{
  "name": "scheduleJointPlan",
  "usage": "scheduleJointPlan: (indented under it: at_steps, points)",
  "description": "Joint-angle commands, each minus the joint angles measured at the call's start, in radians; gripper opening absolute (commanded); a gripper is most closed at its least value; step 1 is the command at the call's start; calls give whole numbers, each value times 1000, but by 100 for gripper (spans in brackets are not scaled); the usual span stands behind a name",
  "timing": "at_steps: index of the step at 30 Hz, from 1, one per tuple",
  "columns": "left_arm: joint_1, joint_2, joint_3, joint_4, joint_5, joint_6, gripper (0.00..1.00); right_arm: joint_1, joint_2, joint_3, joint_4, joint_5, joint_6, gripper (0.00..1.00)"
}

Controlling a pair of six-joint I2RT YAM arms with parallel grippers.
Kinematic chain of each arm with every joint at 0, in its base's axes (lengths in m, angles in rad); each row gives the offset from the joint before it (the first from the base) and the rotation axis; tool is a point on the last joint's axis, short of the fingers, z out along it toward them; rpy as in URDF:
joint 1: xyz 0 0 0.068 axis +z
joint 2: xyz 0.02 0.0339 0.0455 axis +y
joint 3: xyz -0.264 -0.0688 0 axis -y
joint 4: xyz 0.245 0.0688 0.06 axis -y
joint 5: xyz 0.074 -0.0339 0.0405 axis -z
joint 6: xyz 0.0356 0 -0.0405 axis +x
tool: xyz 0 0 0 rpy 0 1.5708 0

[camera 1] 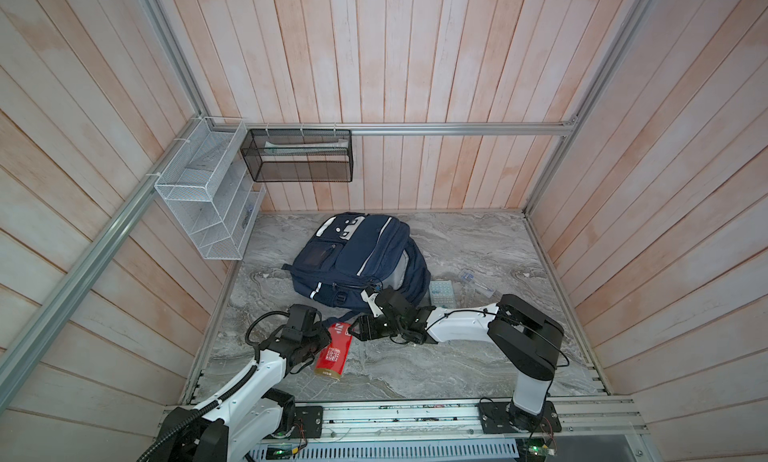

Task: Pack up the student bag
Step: 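Reach the right gripper down to the red pencil case and grasp it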

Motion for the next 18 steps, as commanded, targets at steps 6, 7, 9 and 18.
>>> scheduleJointPlan:
  at_steps: [6,7,9,18]
  points:
    - [-80,6,-66,15,46,-76,30,5,109,22,31,-115,83,55]
    - [-80,3,-64,12,48,-74,30,4,120,21,46,-124,90,55]
    - [-83,0,-54,4,61,-71,30,4,143,41,56,-135,90,53]
    - [-102,-34,-53,-8,72,-73,30,-14,57,32,-31,-23,56,65]
